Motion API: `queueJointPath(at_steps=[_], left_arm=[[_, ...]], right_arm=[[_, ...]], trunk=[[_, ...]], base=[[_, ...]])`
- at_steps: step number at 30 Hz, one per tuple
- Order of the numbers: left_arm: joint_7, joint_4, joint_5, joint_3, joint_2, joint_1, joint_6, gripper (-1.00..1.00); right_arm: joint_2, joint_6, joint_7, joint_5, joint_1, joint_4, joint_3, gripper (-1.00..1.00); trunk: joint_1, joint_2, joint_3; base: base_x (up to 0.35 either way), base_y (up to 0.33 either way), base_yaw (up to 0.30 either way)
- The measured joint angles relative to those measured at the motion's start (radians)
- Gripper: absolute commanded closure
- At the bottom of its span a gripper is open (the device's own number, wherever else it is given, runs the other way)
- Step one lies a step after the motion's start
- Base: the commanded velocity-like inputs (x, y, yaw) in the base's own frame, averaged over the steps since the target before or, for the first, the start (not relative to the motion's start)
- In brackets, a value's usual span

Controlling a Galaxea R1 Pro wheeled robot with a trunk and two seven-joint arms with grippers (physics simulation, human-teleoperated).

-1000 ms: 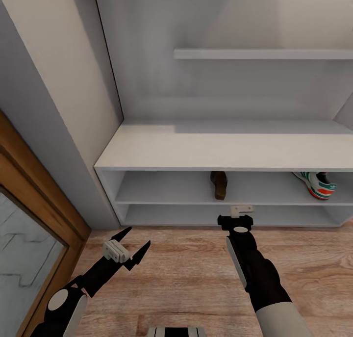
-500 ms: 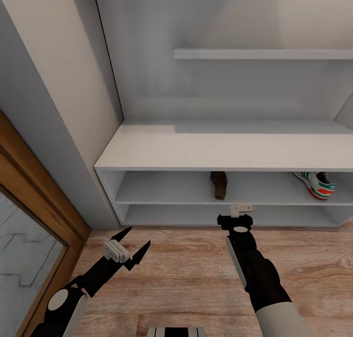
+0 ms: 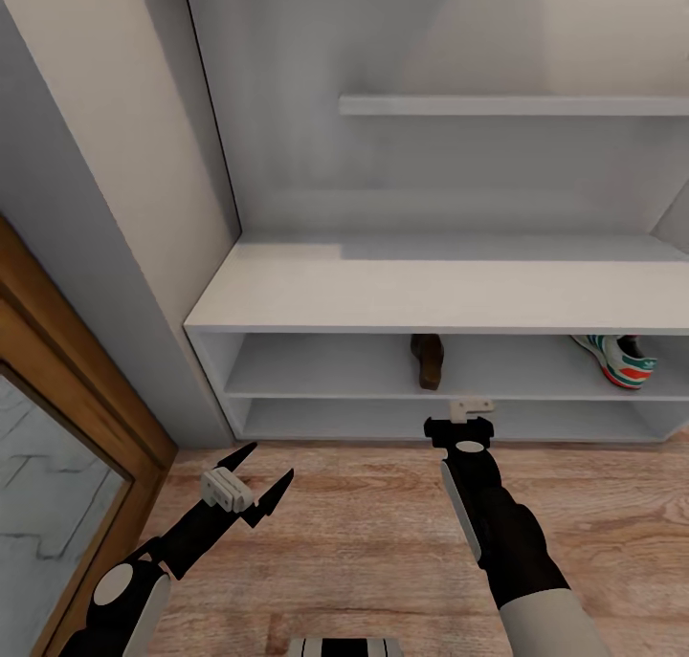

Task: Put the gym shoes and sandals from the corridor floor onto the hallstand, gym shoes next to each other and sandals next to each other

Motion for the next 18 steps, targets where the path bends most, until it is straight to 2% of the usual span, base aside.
queueJointPath(at_steps=[14,18], left_arm=[[0.0,0.0,-0.001,0.0,0.0,0.0,0.0,-1.0],[0.001,0.001,-0.001,0.001,0.0,0.0,0.0,-1.0]], right_arm=[[0.0,-0.001,0.0,0.001,0.001,-0.004,0.001,-1.0],[0.001,-0.001,-0.001,0.002,0.002,-0.005,0.002,-1.0]], trunk=[[0.0,0.0,0.0],[0.0,0.0,0.0]], base=[[-0.001,0.0,0.0],[-0.084,0.0,0.0]])
